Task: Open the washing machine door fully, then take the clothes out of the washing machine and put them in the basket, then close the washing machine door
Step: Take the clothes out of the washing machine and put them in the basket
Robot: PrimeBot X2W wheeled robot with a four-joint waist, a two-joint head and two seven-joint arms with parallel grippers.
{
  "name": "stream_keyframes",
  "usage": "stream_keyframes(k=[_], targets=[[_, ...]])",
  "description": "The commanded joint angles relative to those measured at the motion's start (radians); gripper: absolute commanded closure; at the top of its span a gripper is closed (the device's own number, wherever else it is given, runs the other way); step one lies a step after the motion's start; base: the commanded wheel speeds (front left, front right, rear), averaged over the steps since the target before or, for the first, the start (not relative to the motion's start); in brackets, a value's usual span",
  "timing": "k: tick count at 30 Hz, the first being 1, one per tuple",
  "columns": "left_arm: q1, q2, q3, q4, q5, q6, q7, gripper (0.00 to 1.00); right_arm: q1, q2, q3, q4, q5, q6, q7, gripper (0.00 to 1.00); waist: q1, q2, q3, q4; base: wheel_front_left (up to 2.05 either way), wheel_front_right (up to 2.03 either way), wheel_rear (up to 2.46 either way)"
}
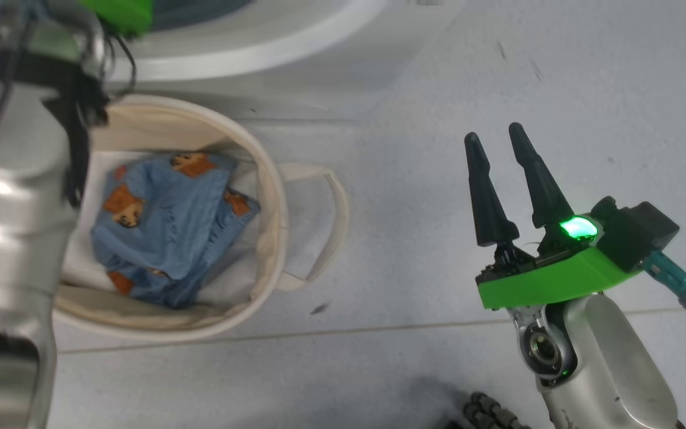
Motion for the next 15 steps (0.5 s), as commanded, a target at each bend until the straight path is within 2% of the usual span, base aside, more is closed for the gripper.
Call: stream_keyframes(k=[1, 15], targets=[[-0.008, 0.033, 0.013, -0.063, -0.006, 0.012, -0.004, 1.0, 0.036, 0.001, 0.015, -0.025, -0.008, 0.001, -0.012, 0.0, 0.0, 0.0, -0.033, 0.022, 0.0, 0.0, 0.0], [0.288, 0.052, 0.071, -0.395, -0.068, 0.049, -0.005, 1.0, 0.099, 0.001, 0.006, 0.006, -0.05, 0.001, -0.012, 0.0, 0.0, 0.0, -0.199, 0.088, 0.0, 0.0, 0.0]])
